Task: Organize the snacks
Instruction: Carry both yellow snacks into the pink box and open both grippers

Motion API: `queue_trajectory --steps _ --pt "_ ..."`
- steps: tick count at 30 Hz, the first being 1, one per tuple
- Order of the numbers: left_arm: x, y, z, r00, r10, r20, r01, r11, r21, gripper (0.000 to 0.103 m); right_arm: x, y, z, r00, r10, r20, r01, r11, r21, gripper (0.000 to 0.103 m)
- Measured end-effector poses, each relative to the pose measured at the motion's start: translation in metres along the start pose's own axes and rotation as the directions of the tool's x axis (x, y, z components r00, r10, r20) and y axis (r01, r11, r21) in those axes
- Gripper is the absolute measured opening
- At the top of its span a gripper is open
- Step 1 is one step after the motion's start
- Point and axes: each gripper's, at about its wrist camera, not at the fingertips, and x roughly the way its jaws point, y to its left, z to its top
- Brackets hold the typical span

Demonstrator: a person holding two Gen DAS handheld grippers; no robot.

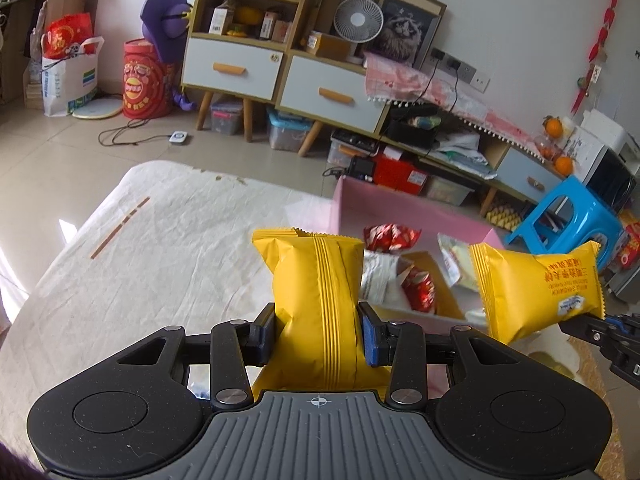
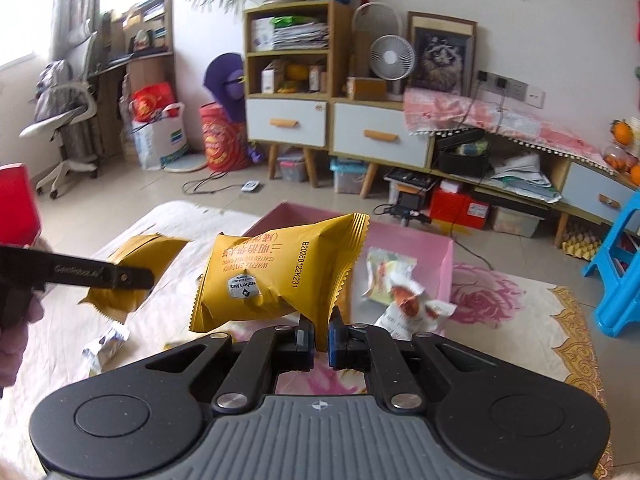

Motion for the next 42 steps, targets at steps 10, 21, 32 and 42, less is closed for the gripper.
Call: queue_trajectory --steps 10,21,32,42 --pt "0.013 -0.036 0.023 0.995 -0.081 0.064 0.076 0.994 0.077 0.038 0.027 -0.019 0.013 0.994 -0.105 -0.017 0.106 0.991 0.083 0.0" --pt "0.075 -0.062 0.045 0.999 -0.044 0.032 0.039 0.989 0.142 0.038 0.071 -0.048 0.019 0.985 -0.153 -0.084 0.164 0.976 0.144 0.0" --pt "0.112 -0.077 0.049 1.0 -0.018 0.004 0.017 0.983 0.181 0.038 0.11 -0.067 0.028 0.974 -0.159 -0.16 0.191 0.959 0.211 0.0" --pt "0.135 -0.073 0.053 0.999 0.033 -0.029 -0.028 0.988 0.153 0.039 0.131 -0.066 0.031 0.965 -0.149 -0.214 0.198 0.953 0.231 0.0"
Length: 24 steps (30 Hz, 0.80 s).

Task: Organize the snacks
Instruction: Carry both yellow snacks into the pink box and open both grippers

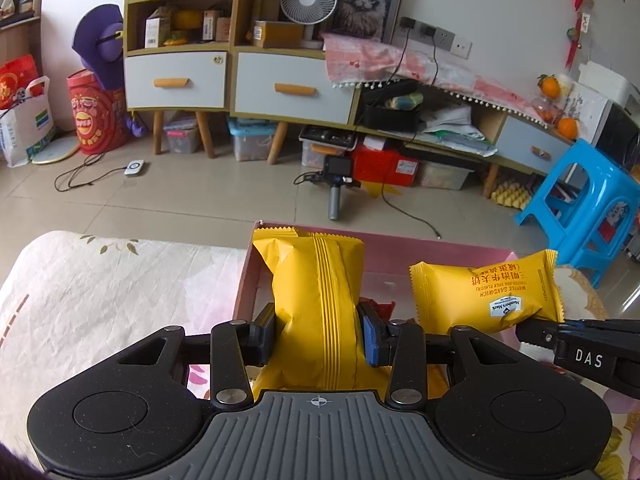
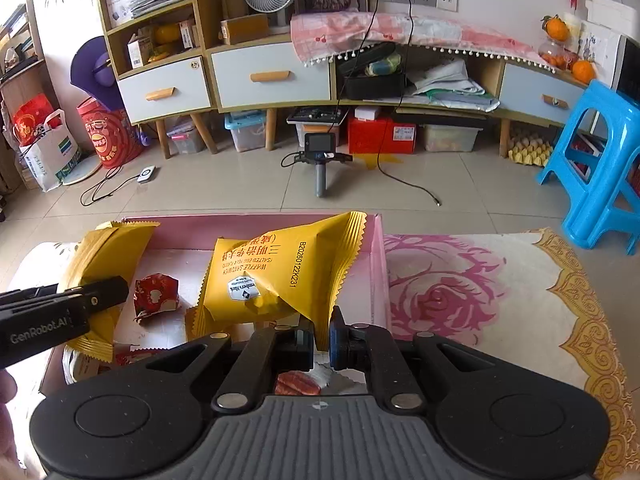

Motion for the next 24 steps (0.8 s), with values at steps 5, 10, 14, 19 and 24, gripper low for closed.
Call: queue_trajectory --steps 5,10,14,19,24 --pt "0.0 -0.002 -0.002 1.0 -0.019 0.015 0.019 1.0 0.011 0.049 -0.001 -0.001 0.003 1.0 0.026 0.007 -0.026 1.0 0.017 0.012" --pt "-0.011 -0.007 -0.003 0.999 -0.041 0.031 0.039 0.998 0.049 0.064 -0.011 0.001 0.004 0.999 0.017 0.027 -0.017 1.0 0.01 0.029" --pt "-0.026 -0.011 -0.003 0.998 -0.048 0.04 0.045 0.997 0.062 0.072 -0.024 -0.002 0.003 0.999 0.017 0.035 -0.017 1.0 0.009 0.037" --pt "-0.048 -0.014 -0.006 0.997 -0.054 0.046 0.05 0.995 0.088 0.077 -0.046 -0.004 0.0 0.998 0.014 0.057 -0.014 1.0 -0.005 0.049" --pt "-0.071 -0.013 -0.012 0.997 -0.063 0.05 0.058 0.993 0.103 0.082 -0.069 -0.004 -0.004 0.997 0.017 0.078 -0.017 1.0 -0.004 0.061"
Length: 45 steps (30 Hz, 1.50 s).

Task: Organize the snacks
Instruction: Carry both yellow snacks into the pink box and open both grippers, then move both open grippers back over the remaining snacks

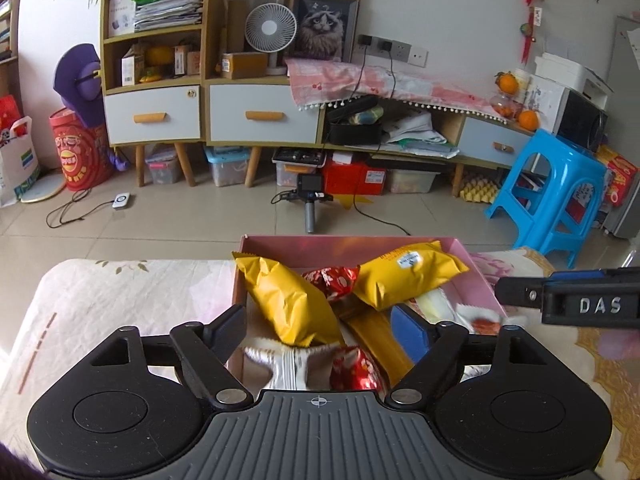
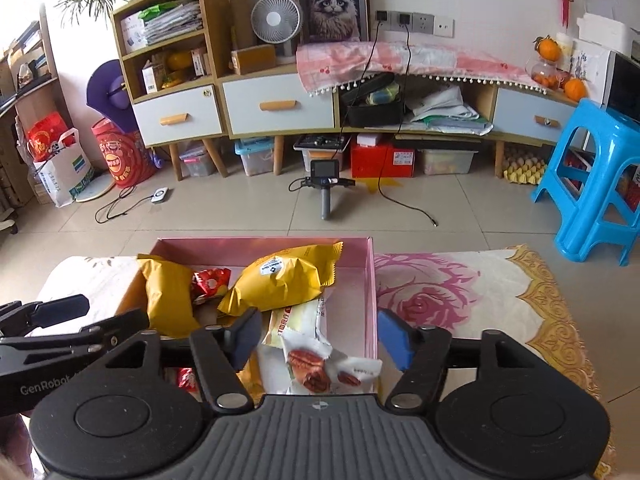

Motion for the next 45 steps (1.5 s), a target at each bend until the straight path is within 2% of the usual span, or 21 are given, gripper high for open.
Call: queue_trajectory --steps 5,17,31,36,45 --pt "-0.021 0.003 -0.008 1.0 -0.003 -0.012 0.003 1.0 0.0 0.087 -0.023 0.003 -0.008 1.0 0.024 0.02 -0.024 1.0 0.004 0.075" --pt "-0.061 0.016 -0.044 0.999 0.007 -0.052 -0.007 1.0 -0.008 0.092 -0.063 0.015 -0.036 0.999 0.026 0.02 -0.025 0.999 -0.035 0.087" --pt "-0.091 0.026 -0.092 0.995 0.012 -0.095 -0.013 1.0 -0.006 0.096 -0.084 0.025 -0.091 1.0 0.01 -0.009 -0.011 0.998 -0.059 0.089" --pt "-0.094 0.03 -0.11 0.992 -0.005 -0.126 0.008 1.0 0.017 0.096 -0.088 0.027 -0.111 1.0 -0.009 -0.002 0.009 0.991 -0.134 0.09" --pt "-0.104 0.028 -0.135 0.994 -0.026 -0.108 0.035 0.996 0.086 0.096 -0.096 0.026 -0.142 1.0 0.0 0.017 0.004 0.978 -0.208 0.091"
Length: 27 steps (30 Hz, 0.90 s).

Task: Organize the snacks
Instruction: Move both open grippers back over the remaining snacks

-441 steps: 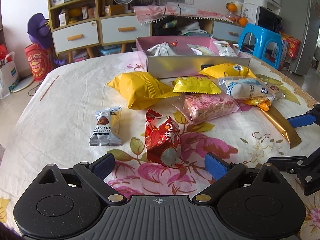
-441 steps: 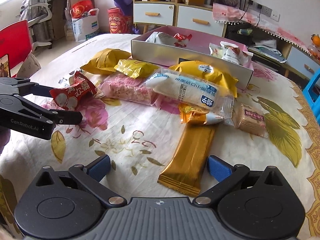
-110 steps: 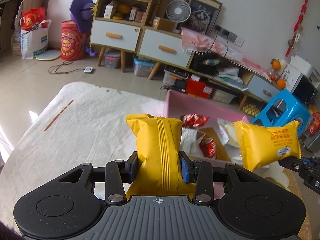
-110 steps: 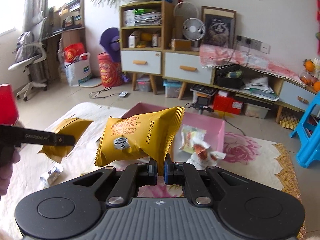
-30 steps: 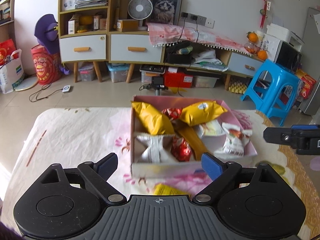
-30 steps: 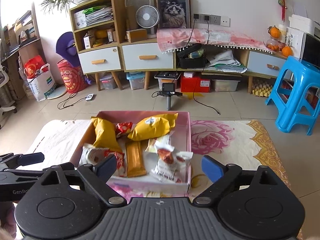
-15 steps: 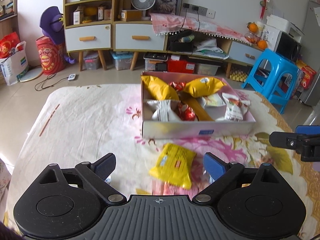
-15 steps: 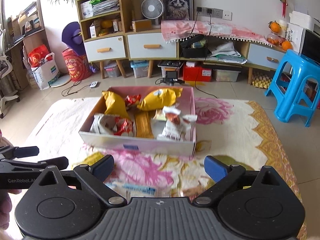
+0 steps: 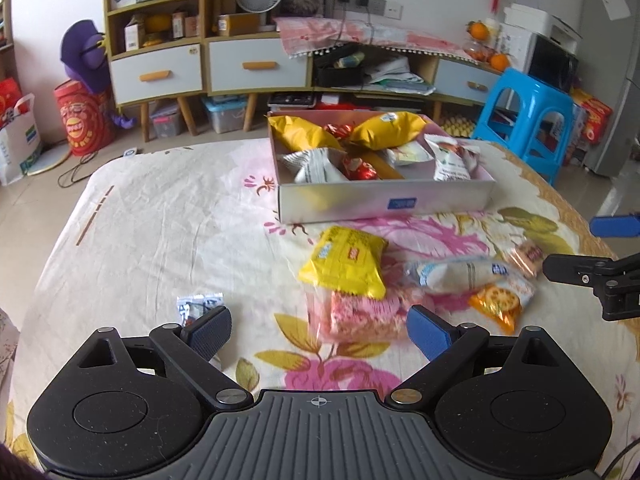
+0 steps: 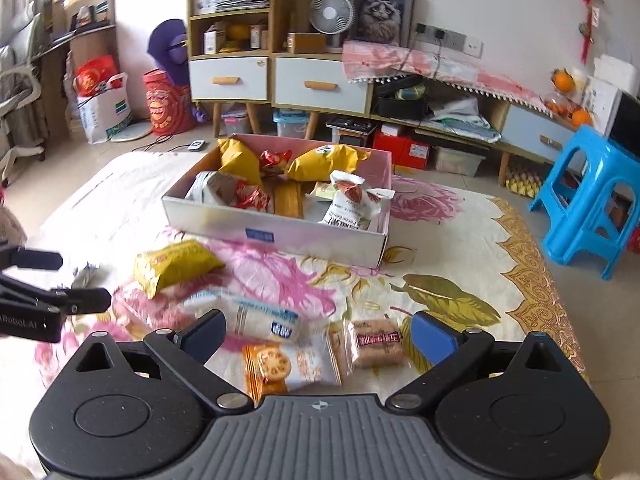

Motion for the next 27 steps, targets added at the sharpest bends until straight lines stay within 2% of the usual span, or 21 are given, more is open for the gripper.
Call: queue_trajectory --steps 5,15,17,21,27 --pt "0.0 -0.002 -0.017 1.0 -0.012 0.004 0.011 0.999 0.051 0.096 0.001 0.006 -0.02 1.0 0.016 -0.002 -0.016 0.998 -0.064 0.092" --pt "0.016 -0.015 -0.034 1.0 -0.03 0.005 0.029 0.989 0.144 0.096 0.017 0.013 -0.044 0.997 0.037 -0.073 -0.047 0.989 -0.141 0.092" --pt "0.019 -0.018 -0.033 0.999 -0.039 0.02 0.035 0.983 0.181 0.096 0.02 0.013 -0.046 0.996 0.036 -0.081 -0.047 0.988 -0.147 0.092" --pt "0.028 -0.022 -0.026 0.993 -0.106 0.052 0.088 0.957 0.275 0.096 0.026 0.013 -0.047 0.995 0.03 -0.095 -0.044 0.987 -0.156 0.092" --pt "0.05 -0.01 -0.008 0.985 -0.175 -0.005 0.172 0.963 0.209 0.096 0.032 0.015 -0.048 0.994 0.027 -0.109 -0.046 0.984 -0.174 0.092"
